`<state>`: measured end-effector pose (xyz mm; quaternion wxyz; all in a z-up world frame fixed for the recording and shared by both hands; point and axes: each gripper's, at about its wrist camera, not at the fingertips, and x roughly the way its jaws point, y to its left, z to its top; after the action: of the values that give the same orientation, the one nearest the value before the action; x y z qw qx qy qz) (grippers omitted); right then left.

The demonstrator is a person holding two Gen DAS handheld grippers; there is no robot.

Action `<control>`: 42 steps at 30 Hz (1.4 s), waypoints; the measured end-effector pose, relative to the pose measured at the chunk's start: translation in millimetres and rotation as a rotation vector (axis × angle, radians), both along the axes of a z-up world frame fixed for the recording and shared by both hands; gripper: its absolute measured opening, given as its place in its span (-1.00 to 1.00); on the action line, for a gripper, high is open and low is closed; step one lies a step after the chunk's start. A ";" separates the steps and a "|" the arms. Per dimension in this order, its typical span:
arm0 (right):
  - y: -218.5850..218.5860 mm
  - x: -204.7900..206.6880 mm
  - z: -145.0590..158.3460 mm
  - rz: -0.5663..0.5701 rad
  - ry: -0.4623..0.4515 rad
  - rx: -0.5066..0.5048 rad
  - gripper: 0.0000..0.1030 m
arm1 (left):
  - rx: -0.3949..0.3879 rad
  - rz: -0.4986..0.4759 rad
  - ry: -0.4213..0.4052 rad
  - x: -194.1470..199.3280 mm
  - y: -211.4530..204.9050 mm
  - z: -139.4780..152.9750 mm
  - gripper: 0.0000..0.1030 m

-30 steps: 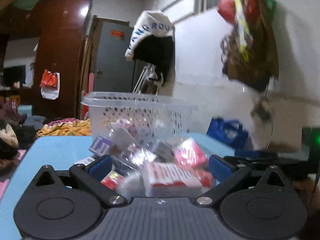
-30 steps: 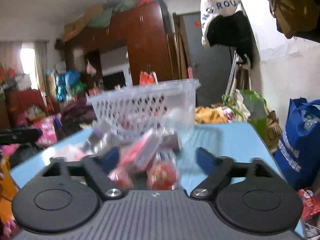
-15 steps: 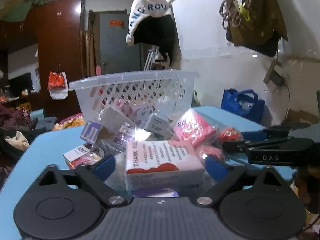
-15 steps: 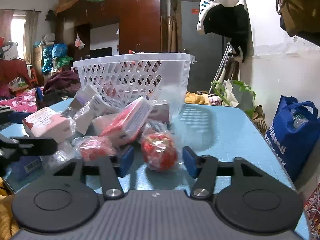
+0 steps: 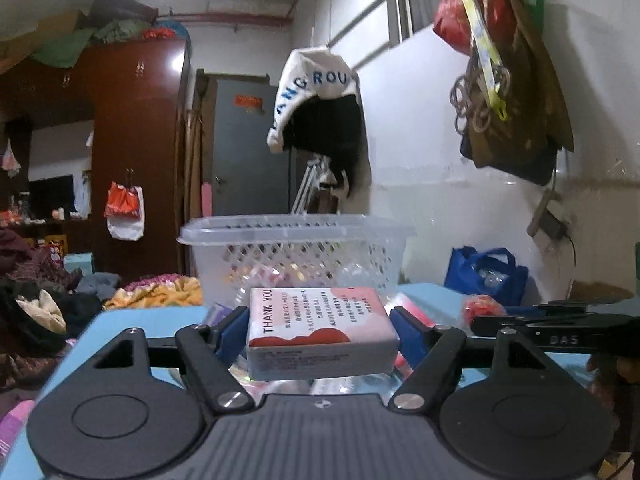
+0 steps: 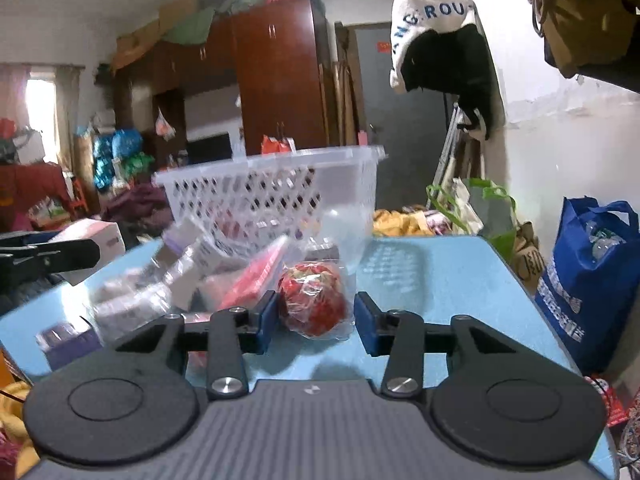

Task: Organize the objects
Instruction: 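Grasp the white THANK YOU box with the left gripper while the right grasps the red bagged ball, then carry both items over the white basket and release them inside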

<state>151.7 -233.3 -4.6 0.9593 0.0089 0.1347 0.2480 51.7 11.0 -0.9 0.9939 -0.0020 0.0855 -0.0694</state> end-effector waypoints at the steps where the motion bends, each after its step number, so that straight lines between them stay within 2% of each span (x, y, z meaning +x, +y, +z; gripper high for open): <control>1: 1.9 -1.5 1.9 0.002 -0.008 0.002 -0.12 | 0.000 0.004 -0.008 -0.9 3.2 0.2 0.52; 11: 13.6 -11.5 8.2 0.033 -0.084 0.010 -0.13 | -0.038 0.055 -0.039 -2.2 28.2 4.3 0.52; 24: 13.2 -7.4 15.2 0.043 -0.102 0.059 -0.13 | -0.072 0.072 -0.058 1.2 38.2 4.5 0.52; 30: 14.8 -2.5 29.1 0.049 -0.128 0.076 -0.13 | -0.060 0.055 -0.078 9.4 35.4 17.2 0.52; 33: 21.5 6.7 47.9 0.044 -0.153 0.066 -0.13 | -0.021 0.081 -0.101 26.9 33.5 36.0 0.52; 39: 53.3 50.5 94.6 0.045 -0.206 0.007 -0.13 | -0.080 0.058 -0.021 102.7 44.7 89.6 0.52; 42: 67.0 96.4 109.9 0.080 -0.127 0.036 -0.13 | -0.119 0.065 0.061 150.7 50.2 103.0 0.52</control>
<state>248.1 -166.3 105.2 0.9550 0.0051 0.0692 0.2885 202.3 61.1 102.1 0.9907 -0.0661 0.1112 -0.0418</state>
